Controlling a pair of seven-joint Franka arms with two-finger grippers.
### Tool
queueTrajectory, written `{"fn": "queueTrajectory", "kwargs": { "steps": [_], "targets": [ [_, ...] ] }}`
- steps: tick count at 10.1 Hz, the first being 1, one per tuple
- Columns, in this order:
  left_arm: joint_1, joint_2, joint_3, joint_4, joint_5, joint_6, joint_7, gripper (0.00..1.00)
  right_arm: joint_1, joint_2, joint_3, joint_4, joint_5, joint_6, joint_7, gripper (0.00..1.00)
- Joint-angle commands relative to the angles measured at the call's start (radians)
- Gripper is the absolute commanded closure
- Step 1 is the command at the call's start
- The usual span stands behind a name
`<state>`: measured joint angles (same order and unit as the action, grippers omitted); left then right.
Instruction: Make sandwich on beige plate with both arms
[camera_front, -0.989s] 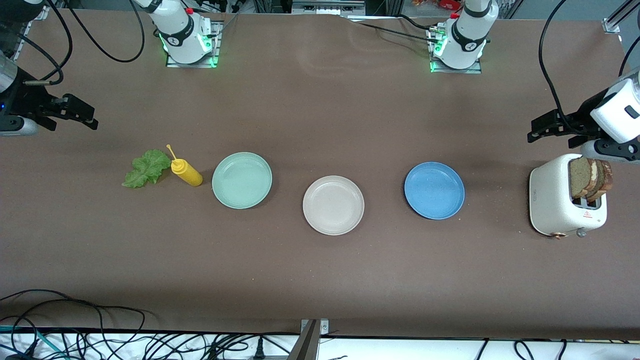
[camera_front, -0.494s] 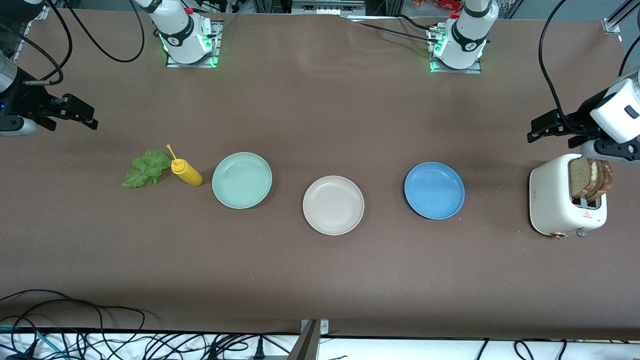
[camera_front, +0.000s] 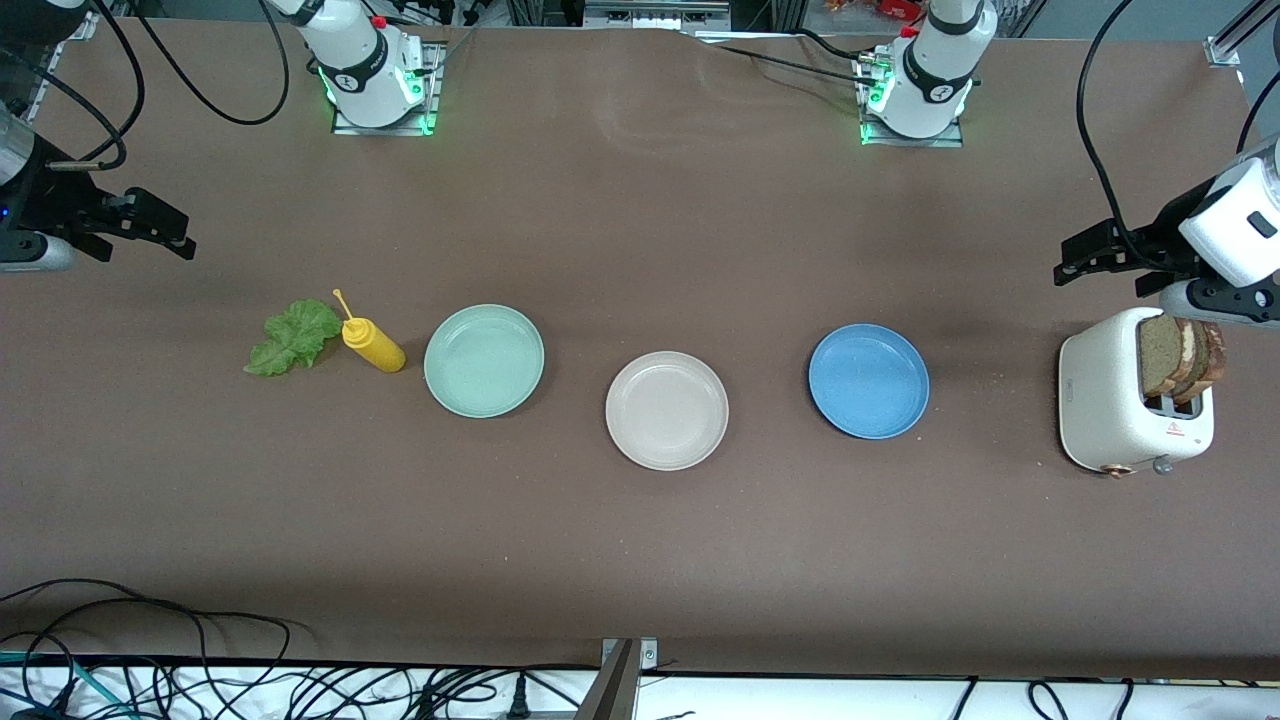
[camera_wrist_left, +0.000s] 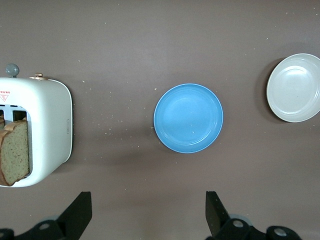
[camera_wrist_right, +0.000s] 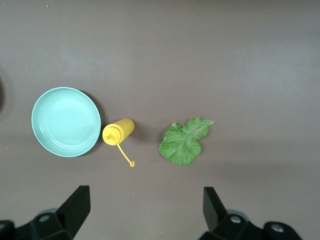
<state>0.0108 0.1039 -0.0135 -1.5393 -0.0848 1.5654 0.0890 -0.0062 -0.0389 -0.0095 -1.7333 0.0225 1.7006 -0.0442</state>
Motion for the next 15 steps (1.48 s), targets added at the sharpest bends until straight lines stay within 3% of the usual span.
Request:
{"fn": "queueTrajectory", "kwargs": {
  "steps": [1, 15],
  "targets": [
    [-0.006, 0.007, 0.001, 0.010, -0.006, 0.001, 0.005, 0.00, 0.000, -0.003, 0.002, 0.015, -0.015, -0.016, 0.010, 0.00],
    [-0.006, 0.013, 0.001, 0.008, -0.012, 0.004, 0.006, 0.00, 0.000, 0.001, 0.017, 0.024, -0.015, -0.016, 0.007, 0.00]
  ]
}}
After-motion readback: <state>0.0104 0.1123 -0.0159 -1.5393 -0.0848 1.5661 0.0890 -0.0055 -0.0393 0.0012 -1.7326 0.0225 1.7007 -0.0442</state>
